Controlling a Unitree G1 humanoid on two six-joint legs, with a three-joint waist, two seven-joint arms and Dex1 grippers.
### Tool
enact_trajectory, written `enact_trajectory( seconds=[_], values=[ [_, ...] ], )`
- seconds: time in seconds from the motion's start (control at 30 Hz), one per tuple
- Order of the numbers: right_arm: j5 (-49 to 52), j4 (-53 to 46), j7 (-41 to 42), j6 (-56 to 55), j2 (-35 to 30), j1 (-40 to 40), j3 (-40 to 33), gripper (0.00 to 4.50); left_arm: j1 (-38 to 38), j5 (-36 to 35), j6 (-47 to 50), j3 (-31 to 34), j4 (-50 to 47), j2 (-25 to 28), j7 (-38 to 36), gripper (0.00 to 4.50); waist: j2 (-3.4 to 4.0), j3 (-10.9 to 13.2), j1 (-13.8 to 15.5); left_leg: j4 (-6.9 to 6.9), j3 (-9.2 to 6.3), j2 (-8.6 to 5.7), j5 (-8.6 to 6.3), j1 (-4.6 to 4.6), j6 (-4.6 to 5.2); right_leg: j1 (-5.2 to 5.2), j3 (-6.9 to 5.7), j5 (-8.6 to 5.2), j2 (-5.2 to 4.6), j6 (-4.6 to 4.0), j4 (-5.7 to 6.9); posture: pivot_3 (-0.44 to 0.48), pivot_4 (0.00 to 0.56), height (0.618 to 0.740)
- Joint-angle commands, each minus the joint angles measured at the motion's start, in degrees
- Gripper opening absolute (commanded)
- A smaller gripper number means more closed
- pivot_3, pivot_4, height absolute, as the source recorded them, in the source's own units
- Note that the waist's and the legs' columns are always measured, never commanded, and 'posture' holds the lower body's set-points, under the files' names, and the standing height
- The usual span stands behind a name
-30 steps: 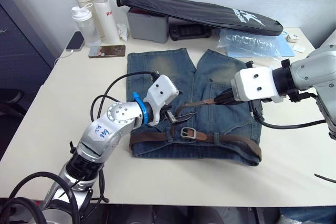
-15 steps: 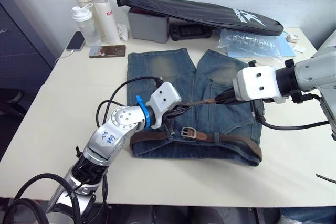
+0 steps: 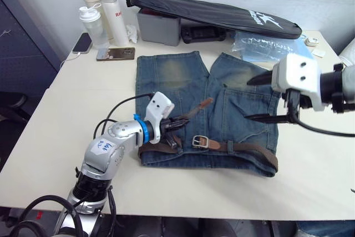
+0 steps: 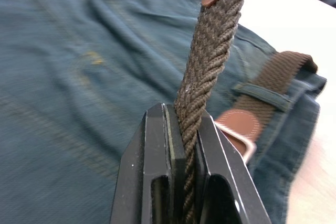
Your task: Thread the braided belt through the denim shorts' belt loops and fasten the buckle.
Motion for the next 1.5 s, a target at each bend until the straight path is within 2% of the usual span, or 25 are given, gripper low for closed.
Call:
enact_trajectory(
  seconds=[0.03, 0.17, 0.33, 0.5, 0.77, 1.23, 1.33, 1.5],
  values=[
    [-0.47, -8.28, -6.53, 0.59, 3.36, 5.78, 0.41, 4.43, -0.81, -0.14, 0.21, 0.96, -0.84, 0.34, 0.21, 0.0, 0.0, 0.0, -0.03, 0.01, -0.01, 0.01, 0.0, 0.0, 0.0, 0.0, -0.01, 0.0, 0.01, 0.0, 0.02, 0.0, 0.15, 0.74],
    [-7.39, -13.19, -16.01, -2.04, 7.72, 13.71, 5.62, 4.43, -0.05, -2.03, 2.75, 1.16, -1.76, 1.26, -1.21, 0.0, 0.02, -0.02, -0.36, -0.1, 0.0, 0.05, 0.08, 0.01, -0.13, -0.08, -0.03, 0.01, 0.18, 0.02, 0.17, 0.0, 0.15, 0.74],
    [-16.61, -14.42, -24.05, -7.89, 10.71, 21.9, 12.11, 4.43, -0.54, -1.48, 3.02, -0.9, -1.91, 3.8, -3.75, 0.0, -0.05, -0.06, -0.33, -0.05, 0.0, 0.02, 0.11, 0.04, -0.19, -0.09, 0.0, 0.0, 0.4, 0.03, 0.12, 0.0, 0.15, 0.74],
    [-23.48, -13.31, -27.65, -12.34, 12.09, 24.69, 16.05, 4.43, -1.83, -4.74, 5.76, 0.43, -1.66, 3.6, -5.28, 0.0, -0.04, -0.07, -0.3, -0.06, 0.0, 0.01, 0.13, 0.05, -0.24, -0.09, 0.01, 0.0, 0.42, 0.03, 0.07, 0.0, 0.15, 0.74],
    [-30.19, -10.6, -31.08, -17.16, 15.89, 27.47, 18.68, 4.43, -2.66, -4.42, 6.42, -0.19, -1.3, 4.65, -5.95, 0.0, -0.05, -0.07, -0.37, -0.08, -0.02, 0.03, 0.15, 0.09, -0.28, -0.09, 0.02, -0.01, 0.51, 0.03, 0.08, 0.0, 0.15, 0.74],
    [-39.29, -6.64, -34.39, -24.5, 20.18, 29.21, 19.05, 4.43, -3.18, -2.98, 6.01, -0.93, -0.08, 6.4, -6.47, 0.0, -0.06, -0.09, -0.45, -0.08, -0.02, 0.07, 0.16, 0.12, -0.3, -0.09, 0.08, -0.01, 0.6, 0.03, 0.17, 0.0, 0.15, 0.74],
    [-39.86, -6.58, -34.52, -23.98, 21.05, 29.94, 18.54, 3.7, -3.48, -3.28, 6.83, 0.04, 0.31, 6.0, -5.52, 0.0, -0.06, -0.09, -0.39, -0.08, -0.04, 0.07, 0.16, 0.11, -0.3, -0.09, 0.08, -0.01, 0.61, 0.03, 0.24, 0.0, 0.15, 0.74],
    [-40.28, -5.94, -35.14, -23.29, 23.49, 30.27, 17.81, 1.35, -3.25, -3.44, 7.18, 0.59, 0.46, 6.1, -4.9, 0.0, -0.07, -0.09, -0.4, -0.08, -0.04, 0.06, 0.16, 0.1, -0.3, -0.09, 0.09, -0.01, 0.6, 0.03, 0.35, 0.0, 0.15, 0.74]
  ],
)
